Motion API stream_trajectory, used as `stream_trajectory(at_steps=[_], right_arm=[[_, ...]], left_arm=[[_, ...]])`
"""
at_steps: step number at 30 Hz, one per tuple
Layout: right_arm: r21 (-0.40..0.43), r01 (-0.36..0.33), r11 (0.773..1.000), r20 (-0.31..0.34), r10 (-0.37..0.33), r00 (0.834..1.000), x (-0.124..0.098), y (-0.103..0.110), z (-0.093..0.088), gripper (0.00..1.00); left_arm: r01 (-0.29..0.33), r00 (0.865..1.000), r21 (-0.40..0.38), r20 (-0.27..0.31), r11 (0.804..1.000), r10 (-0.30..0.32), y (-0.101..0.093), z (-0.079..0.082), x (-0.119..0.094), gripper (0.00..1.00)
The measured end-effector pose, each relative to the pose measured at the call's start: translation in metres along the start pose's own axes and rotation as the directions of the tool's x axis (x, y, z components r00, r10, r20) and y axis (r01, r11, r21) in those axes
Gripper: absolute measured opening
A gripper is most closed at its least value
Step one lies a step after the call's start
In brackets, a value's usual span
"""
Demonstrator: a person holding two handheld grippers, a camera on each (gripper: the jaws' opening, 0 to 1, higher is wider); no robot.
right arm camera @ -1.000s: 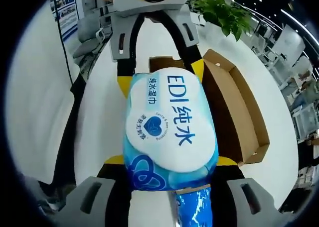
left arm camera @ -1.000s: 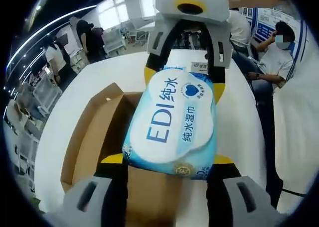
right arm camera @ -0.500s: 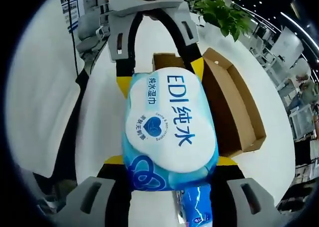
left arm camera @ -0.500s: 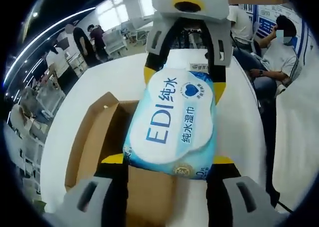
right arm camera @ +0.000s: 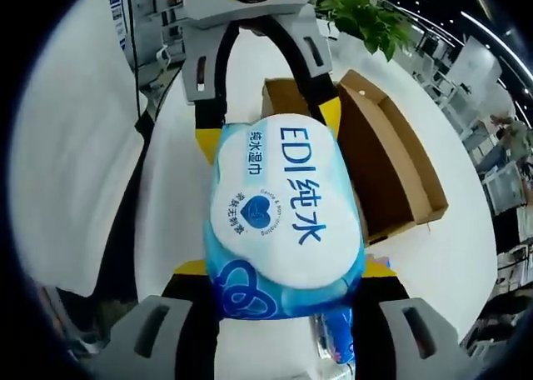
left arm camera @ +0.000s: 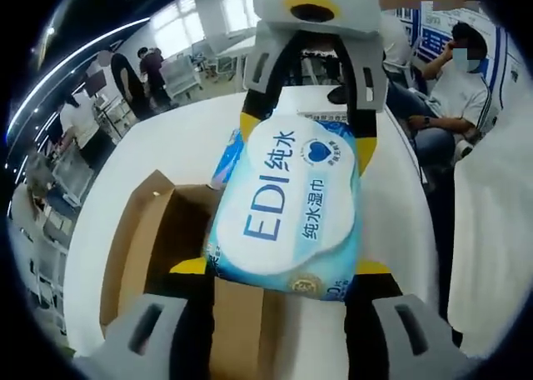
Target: Operate the shoe box by opening the lid, removing the specified soft item, and placing it in the target area until the item is outside and the box remains undamaged.
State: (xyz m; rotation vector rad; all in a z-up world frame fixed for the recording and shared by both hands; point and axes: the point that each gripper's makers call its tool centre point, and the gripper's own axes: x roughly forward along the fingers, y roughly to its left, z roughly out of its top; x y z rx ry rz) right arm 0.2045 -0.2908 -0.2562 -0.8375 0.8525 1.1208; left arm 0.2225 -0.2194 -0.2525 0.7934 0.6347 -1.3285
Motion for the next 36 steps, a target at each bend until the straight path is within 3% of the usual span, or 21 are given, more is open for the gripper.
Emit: stream_trajectory(at_steps=[18, 26, 36], right_arm=[[0.03, 0.02, 0.999, 0.0, -0.02, 1.0, -0.012, 0.026, -0.029, 0.62], [0.019, 0.007, 1.0, -0.033, -0.006, 0.999, -0.015, 0.039, -0.049, 0.62], [0.02, -0.003, 1.0, -0.053, 0.004, 0.999, -0.02, 0.043, -0.069, 0.62]], left_arm=[[0.018, 1.0, 0.036, 0.012, 0.999, -0.018, -0.03, 0.019, 0.013, 0.62], [0.014, 1.0, 0.02, 0.009, 1.0, -0.014, -0.051, 0.027, 0.026, 0.62], [0.019, 1.0, 0.014, 0.007, 1.0, -0.019, -0.059, 0.039, 0.039, 0.62]])
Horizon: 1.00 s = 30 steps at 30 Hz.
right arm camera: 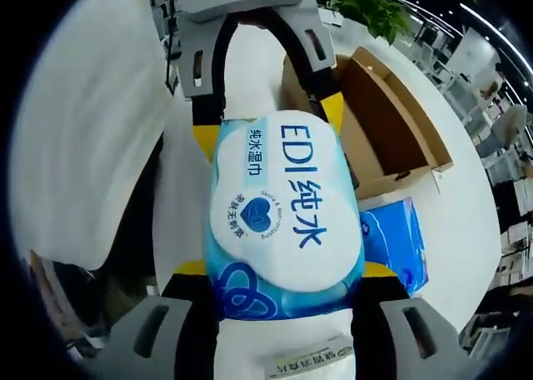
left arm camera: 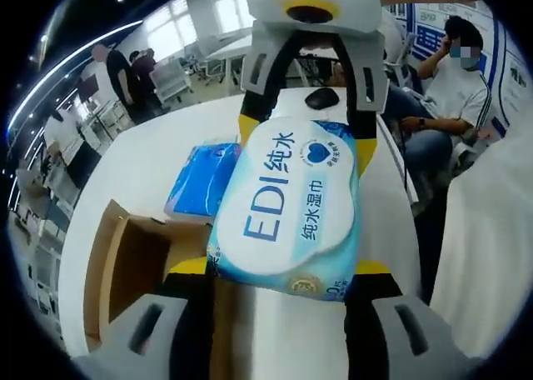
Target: Operate the shoe box by opening the lid, removing the specified soft item, and placing it in the target area until the item is outside and the box remains undamaged.
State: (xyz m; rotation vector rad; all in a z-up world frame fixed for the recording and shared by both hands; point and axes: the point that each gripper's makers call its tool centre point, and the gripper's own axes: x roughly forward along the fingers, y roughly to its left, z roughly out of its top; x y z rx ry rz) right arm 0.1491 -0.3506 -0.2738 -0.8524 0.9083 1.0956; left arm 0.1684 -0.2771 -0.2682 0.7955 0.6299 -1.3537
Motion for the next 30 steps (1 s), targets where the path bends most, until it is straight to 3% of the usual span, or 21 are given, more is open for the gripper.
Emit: stream_trajectory(at_steps=[10, 21, 30], right_arm=[[-0.001, -0.005, 1.0, -0.017, 0.005, 1.0, -0.002, -0.003, -0.013, 0.62], [-0.019, -0.03, 0.999, -0.05, 0.029, 0.998, 0.003, 0.002, -0.042, 0.62], [-0.045, -0.044, 0.998, -0.065, 0.041, 0.997, 0.004, -0.006, -0.061, 0.63]], left_arm=[[0.0, 1.0, -0.002, 0.006, 1.0, 0.0, -0.001, 0.009, 0.01, 0.62], [0.005, 1.0, -0.029, 0.005, 1.0, -0.005, -0.015, 0.017, 0.036, 0.63], [-0.01, 1.0, -0.058, 0.001, 0.998, 0.011, -0.014, 0.027, 0.053, 0.63]])
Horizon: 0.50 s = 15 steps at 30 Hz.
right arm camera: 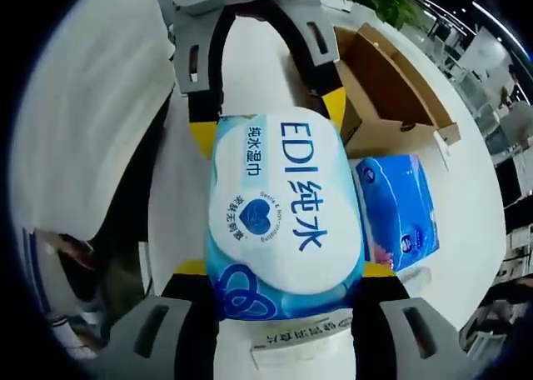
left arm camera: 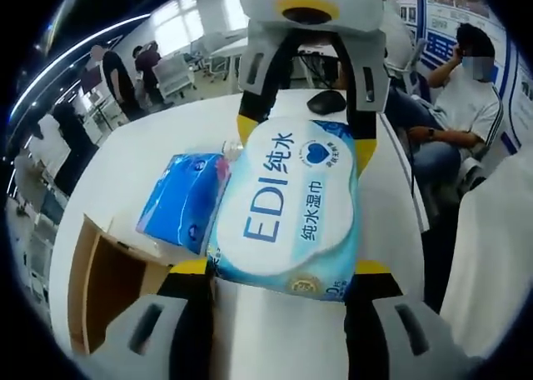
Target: Operate the shoe box by opening the lid, removing the specified soft item, and placing it in the target area until the item is outside and the box remains undamaged.
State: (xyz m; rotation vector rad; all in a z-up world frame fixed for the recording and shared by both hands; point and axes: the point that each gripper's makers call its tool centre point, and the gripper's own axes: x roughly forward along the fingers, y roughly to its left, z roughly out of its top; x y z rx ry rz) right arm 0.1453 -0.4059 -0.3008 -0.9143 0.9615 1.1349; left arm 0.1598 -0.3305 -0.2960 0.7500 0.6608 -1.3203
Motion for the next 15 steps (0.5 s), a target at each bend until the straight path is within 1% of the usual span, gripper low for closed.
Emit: stream_trajectory(at_steps=[5, 9, 15], right_arm=[[-0.015, -0.012, 1.0, 0.003, 0.012, 1.0, 0.008, -0.001, -0.004, 0.63], [-0.024, -0.016, 1.0, -0.006, 0.016, 1.0, 0.015, -0.002, -0.006, 0.63], [-0.031, -0.028, 0.999, -0.019, 0.027, 0.999, 0.023, -0.004, -0.011, 0.62]], left_arm=[[-0.002, 1.0, -0.014, -0.008, 1.0, 0.002, -0.001, -0.004, 0.007, 0.63], [-0.008, 1.0, -0.02, -0.025, 1.0, 0.007, -0.001, -0.008, 0.012, 0.63], [-0.009, 1.0, -0.026, -0.028, 1.0, 0.008, 0.0, -0.012, 0.021, 0.63]])
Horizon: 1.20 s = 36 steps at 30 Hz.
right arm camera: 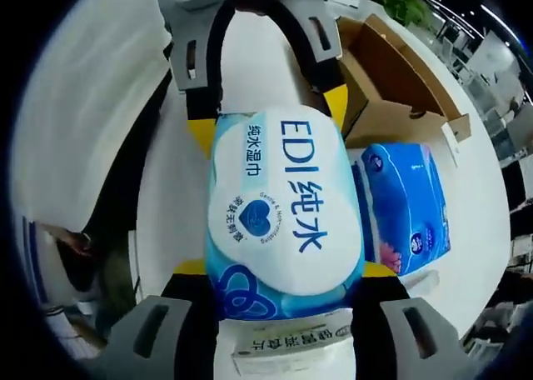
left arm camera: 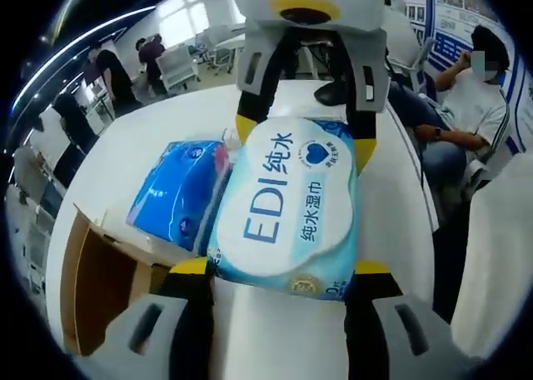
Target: Operate the shoe box by opening the lid, removing the specified soft item, and placing it in the target area until the item is outside and the box remains undamaged.
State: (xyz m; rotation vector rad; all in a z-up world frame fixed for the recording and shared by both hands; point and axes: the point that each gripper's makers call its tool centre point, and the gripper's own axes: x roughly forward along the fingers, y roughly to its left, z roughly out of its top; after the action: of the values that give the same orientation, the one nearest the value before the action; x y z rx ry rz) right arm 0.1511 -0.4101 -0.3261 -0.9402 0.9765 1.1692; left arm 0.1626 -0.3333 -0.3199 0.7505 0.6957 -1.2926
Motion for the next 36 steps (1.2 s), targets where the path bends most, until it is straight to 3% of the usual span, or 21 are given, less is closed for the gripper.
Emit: stream_trajectory(at_steps=[23, 36], right_arm=[[0.01, -0.038, 0.999, -0.036, 0.038, 0.999, 0.025, -0.006, -0.015, 0.62], [-0.005, -0.021, 1.0, -0.043, 0.02, 0.999, 0.033, -0.01, -0.02, 0.63]], left_arm=[[0.034, 0.999, 0.014, -0.017, 0.999, -0.034, 0.004, -0.008, 0.02, 0.59], [0.028, 1.0, 0.023, -0.008, 0.999, -0.028, 0.007, -0.006, 0.024, 0.59]])
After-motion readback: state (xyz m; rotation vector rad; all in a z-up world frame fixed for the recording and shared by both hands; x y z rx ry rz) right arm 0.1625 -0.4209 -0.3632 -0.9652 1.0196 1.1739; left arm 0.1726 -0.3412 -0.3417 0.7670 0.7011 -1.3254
